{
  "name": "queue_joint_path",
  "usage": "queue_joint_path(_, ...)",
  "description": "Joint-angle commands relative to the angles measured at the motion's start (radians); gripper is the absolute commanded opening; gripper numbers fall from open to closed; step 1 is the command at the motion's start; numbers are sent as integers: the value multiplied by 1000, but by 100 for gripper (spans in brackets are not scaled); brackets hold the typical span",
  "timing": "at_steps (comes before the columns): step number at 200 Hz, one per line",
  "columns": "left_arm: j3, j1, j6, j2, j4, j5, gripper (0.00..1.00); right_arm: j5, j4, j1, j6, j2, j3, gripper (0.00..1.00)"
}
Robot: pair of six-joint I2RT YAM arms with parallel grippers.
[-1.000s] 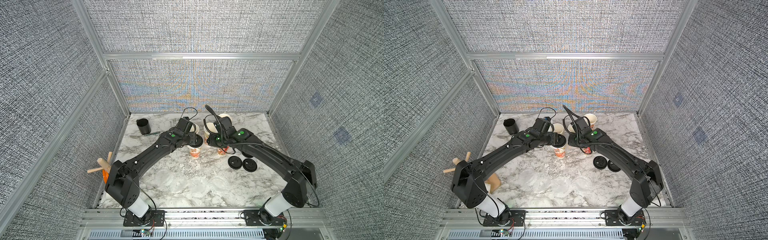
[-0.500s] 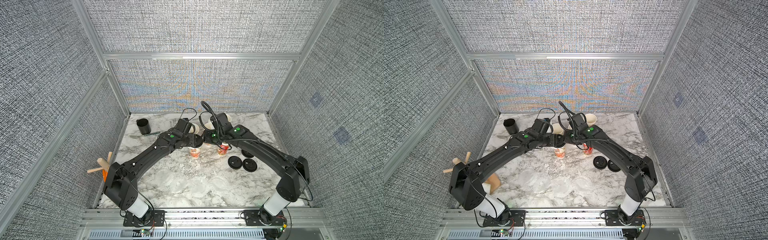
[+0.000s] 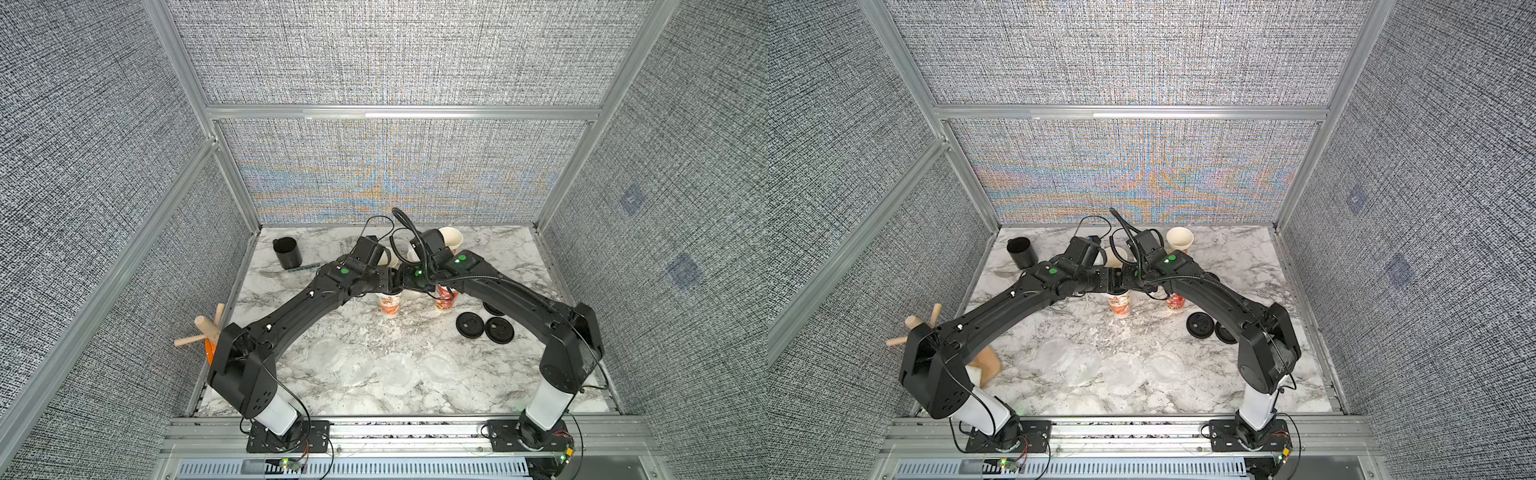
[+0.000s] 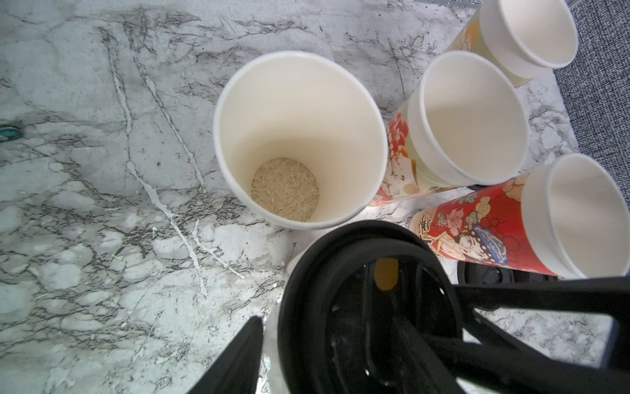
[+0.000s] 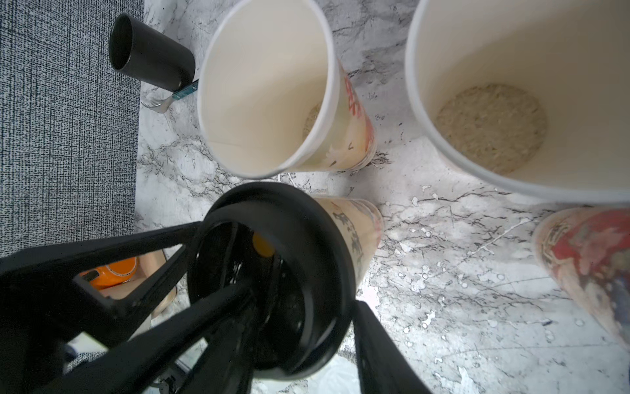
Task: Put the leak-proof paper on the milk tea cups
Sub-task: Secure the cup lid on the cup.
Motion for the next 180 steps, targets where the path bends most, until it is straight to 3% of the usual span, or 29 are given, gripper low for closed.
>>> queue_joint_path(1, -9, -1, 33, 16, -201, 16, 60, 6, 21, 4, 9, 19, 5, 47)
queue_joint_path(66, 16, -2, 43, 18, -198, 38, 61, 66, -24, 4, 0, 48, -2, 46)
queue_joint_path(137, 160, 0, 68, -21, -257, -11, 69, 87, -34, 5, -5, 54, -30, 41)
queue_joint_path(180, 134, -1, 25, -76, -252, -28, 58, 92, -39, 4, -4, 60, -30, 40)
